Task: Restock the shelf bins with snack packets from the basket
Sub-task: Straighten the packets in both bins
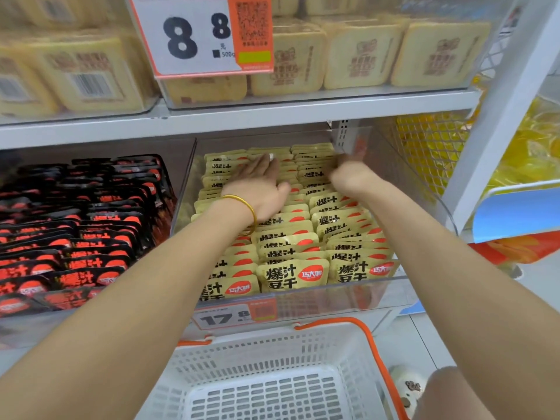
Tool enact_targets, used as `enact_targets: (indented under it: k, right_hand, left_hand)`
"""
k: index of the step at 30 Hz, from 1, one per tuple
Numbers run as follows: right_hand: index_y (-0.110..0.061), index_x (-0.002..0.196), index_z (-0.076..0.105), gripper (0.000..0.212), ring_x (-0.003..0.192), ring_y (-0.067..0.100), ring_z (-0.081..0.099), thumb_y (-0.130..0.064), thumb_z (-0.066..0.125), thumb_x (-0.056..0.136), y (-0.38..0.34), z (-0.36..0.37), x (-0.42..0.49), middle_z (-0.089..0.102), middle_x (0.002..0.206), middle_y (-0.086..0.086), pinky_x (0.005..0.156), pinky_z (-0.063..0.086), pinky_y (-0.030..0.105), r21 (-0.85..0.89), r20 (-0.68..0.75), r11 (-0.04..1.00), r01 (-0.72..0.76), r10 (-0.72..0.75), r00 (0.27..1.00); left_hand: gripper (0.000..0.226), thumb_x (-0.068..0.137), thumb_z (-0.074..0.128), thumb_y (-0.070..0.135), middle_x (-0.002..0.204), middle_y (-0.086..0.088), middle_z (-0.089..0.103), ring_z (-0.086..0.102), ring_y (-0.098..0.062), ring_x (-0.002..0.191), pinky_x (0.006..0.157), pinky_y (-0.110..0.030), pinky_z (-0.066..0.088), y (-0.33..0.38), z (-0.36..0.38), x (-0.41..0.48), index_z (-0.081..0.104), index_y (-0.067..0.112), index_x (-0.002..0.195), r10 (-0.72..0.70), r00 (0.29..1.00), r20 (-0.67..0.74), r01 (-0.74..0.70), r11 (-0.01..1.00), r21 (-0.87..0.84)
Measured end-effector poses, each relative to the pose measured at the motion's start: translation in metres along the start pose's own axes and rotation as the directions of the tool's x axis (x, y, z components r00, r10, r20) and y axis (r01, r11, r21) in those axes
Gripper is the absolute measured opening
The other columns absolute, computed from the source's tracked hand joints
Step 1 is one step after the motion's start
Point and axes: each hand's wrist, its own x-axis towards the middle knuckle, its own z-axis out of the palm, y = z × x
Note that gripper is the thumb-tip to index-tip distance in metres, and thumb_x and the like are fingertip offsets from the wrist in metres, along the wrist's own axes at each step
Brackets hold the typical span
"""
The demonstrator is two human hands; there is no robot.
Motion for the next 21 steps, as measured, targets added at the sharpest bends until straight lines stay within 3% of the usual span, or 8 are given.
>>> enact_targets:
  k: [4, 9, 13, 17, 21]
  right_hand:
    - [-0.003, 0.131, 0.044, 0.033, 0.099, 0.025, 0.053, -0.016, 0.038, 0.101, 0.009, -0.003, 0.009, 0.055, 0.118, 0.013, 0.074, 0.040, 0.030, -0.028, 0.006, 0.999, 0.027, -0.027, 1.000]
    - [-0.003, 0.135, 0.039, 0.037, 0.115, 0.031, 0.052, -0.019, 0.036, 0.102, 0.004, 0.004, 0.014, 0.051, 0.130, 0.019, 0.092, 0.042, 0.035, -0.035, 0.014, 0.993, 0.116, -0.115, 0.993]
    - [-0.008, 0.142, 0.029, 0.044, 0.113, 0.031, 0.054, -0.025, 0.037, 0.102, 0.011, 0.006, 0.017, 0.048, 0.135, 0.018, 0.091, 0.044, 0.036, -0.078, 0.030, 0.984, 0.162, -0.160, 0.987]
    - [-0.014, 0.152, 0.007, 0.072, 0.142, 0.032, 0.022, -0.048, 0.038, 0.097, 0.012, 0.008, 0.020, 0.008, 0.159, 0.009, 0.111, 0.027, 0.042, -0.297, -0.009, 0.930, 0.215, -0.228, 0.974]
    - [-0.015, 0.152, 0.007, 0.076, 0.146, 0.031, 0.008, -0.060, 0.028, 0.095, 0.003, 0.018, 0.020, -0.003, 0.160, 0.008, 0.114, 0.021, 0.047, -0.400, 0.048, 0.895, 0.199, -0.196, 0.979]
  left_hand:
    - [0.061, 0.098, 0.017, 0.042, 0.159, -0.003, -0.006, -0.005, -0.016, 0.146, 0.119, -0.038, 0.003, -0.001, 0.000, 0.009, 0.001, 0.017, 0.151, -0.002, 0.999, -0.039, 0.002, 1.000, 0.005]
    - [0.060, 0.099, 0.014, 0.044, 0.159, -0.003, -0.007, -0.005, -0.016, 0.146, 0.119, -0.037, 0.002, 0.001, 0.002, 0.017, 0.001, 0.019, 0.152, -0.007, 1.000, -0.019, 0.007, 1.000, 0.008]
    - [0.061, 0.099, 0.014, 0.046, 0.159, -0.003, -0.007, -0.005, -0.016, 0.146, 0.119, -0.037, 0.002, -0.001, 0.002, 0.015, 0.000, 0.018, 0.152, -0.009, 1.000, -0.012, 0.009, 1.000, -0.003]
    - [0.064, 0.099, 0.013, 0.049, 0.159, -0.005, -0.007, -0.006, -0.019, 0.146, 0.119, -0.036, -0.001, -0.015, -0.001, 0.005, 0.000, 0.014, 0.152, -0.104, 0.994, -0.013, 0.105, 0.994, 0.008]
    - [0.064, 0.099, 0.013, 0.050, 0.159, -0.004, -0.006, -0.003, -0.019, 0.146, 0.117, -0.035, 0.000, -0.029, -0.001, -0.002, 0.000, 0.016, 0.152, -0.164, 0.986, 0.012, 0.164, 0.987, 0.003]
